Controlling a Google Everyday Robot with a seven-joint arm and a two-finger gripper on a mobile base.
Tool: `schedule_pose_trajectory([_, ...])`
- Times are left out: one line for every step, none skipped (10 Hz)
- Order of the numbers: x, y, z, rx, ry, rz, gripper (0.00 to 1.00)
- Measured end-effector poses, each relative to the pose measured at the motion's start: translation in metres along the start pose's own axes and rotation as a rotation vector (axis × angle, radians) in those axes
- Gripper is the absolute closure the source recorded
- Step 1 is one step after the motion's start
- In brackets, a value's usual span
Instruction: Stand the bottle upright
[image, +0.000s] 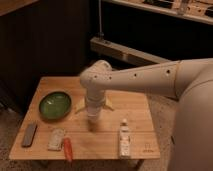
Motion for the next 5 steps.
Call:
schedule_pose_trajectory([-0.002,-0.007,0.004,-0.004,0.002,0.014,0.00])
schedule_pose_trajectory([-0.003,-0.018,0.009,0.002,0.008,0.034,0.00])
schedule_pose_trajectory([-0.004,-0.031,0.012,0.008,0.011,0.059,0.00])
schedule_pose_trajectory([-0.003,-0.051,0.013,0.033,0.022,0.095,0.00])
schedule_pose_trajectory([-0.003,-0.061,0.014,0.048,0.030,0.115,0.00])
